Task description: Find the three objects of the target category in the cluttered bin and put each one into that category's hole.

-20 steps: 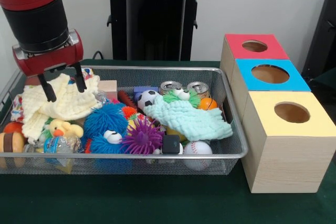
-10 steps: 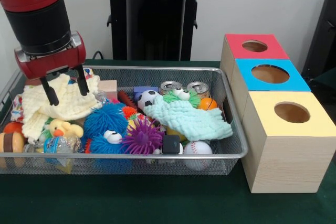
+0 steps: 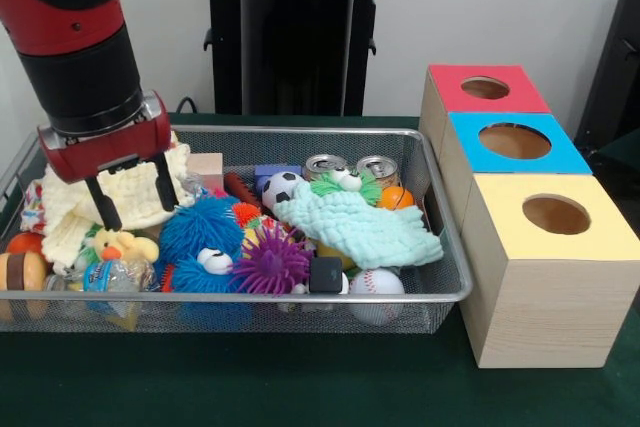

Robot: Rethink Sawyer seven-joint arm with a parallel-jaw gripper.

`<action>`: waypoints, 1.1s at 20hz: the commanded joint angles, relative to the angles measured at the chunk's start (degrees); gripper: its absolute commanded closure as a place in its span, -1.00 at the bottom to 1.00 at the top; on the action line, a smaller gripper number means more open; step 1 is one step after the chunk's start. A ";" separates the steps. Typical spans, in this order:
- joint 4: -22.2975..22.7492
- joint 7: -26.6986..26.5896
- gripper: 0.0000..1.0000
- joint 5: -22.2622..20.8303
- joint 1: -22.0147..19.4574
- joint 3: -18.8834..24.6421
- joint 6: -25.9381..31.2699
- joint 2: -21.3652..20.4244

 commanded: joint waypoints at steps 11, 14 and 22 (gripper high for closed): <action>4.12 -12.61 -1.00 -5.23 -2.90 3.56 -6.75 3.96; 4.29 -13.51 -1.00 -5.33 -3.46 3.60 -6.44 3.39; 2.10 -16.84 -1.00 -6.07 -4.95 4.27 -5.06 4.26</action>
